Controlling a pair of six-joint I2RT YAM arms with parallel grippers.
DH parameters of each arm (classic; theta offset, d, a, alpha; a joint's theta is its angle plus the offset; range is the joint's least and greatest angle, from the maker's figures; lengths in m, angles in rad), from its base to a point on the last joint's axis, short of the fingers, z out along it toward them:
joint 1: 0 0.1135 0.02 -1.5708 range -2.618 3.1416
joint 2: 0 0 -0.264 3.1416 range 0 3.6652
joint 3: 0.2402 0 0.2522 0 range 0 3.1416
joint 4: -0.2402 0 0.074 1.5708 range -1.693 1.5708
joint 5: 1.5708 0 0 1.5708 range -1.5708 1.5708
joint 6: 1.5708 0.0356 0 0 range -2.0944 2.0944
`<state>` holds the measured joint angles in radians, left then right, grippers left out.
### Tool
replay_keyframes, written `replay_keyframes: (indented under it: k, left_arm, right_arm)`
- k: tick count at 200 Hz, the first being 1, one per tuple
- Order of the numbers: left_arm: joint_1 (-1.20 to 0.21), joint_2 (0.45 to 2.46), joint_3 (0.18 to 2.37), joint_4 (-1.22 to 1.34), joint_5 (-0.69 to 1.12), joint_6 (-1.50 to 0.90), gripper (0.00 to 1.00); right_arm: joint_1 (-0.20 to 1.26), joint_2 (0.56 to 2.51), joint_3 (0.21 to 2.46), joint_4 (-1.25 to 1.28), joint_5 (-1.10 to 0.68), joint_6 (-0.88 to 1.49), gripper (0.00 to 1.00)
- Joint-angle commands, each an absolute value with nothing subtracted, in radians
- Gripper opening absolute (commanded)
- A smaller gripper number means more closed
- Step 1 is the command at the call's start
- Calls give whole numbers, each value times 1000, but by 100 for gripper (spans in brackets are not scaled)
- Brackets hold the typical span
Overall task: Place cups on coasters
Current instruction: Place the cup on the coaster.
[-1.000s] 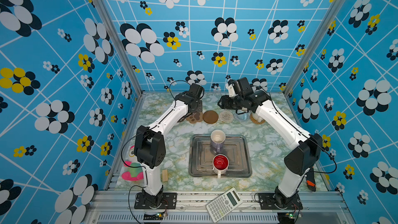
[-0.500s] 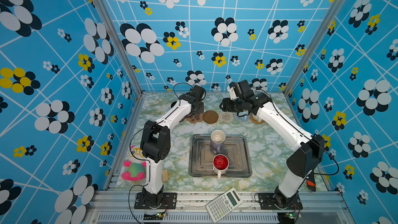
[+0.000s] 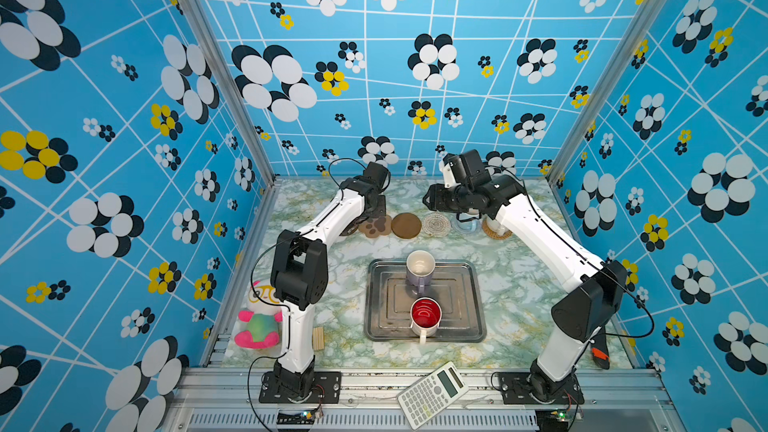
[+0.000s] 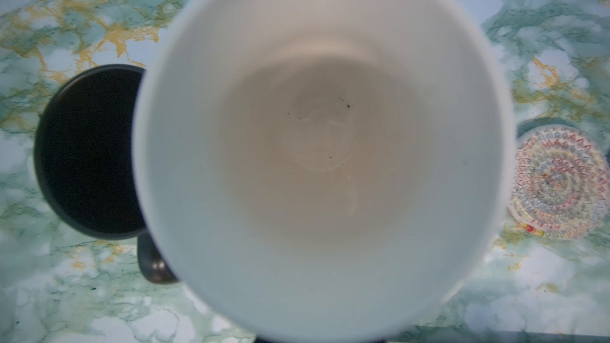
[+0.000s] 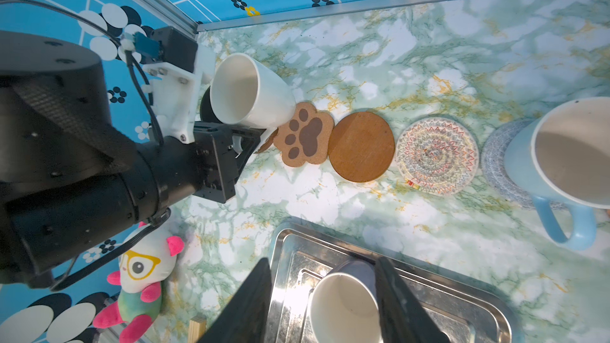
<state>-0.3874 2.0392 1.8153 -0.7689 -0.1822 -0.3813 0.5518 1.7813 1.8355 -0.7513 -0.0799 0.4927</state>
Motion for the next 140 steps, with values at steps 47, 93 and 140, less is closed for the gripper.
replay_keyframes:
  k: [47, 93, 140]
  left_arm:
    - [-348, 2005, 1916, -800, -188, -302, 0]
    - [-343, 1973, 1854, -773, -158, -314, 0]
    - [-341, 1966, 1834, -747, -121, -329, 0]
  right_arm:
    - [619, 1839, 1902, -743, -25, 562, 52]
    - [644, 1868, 1969, -801, 6, 542, 52]
    - [659, 1839, 1919, -799, 44, 521, 52]
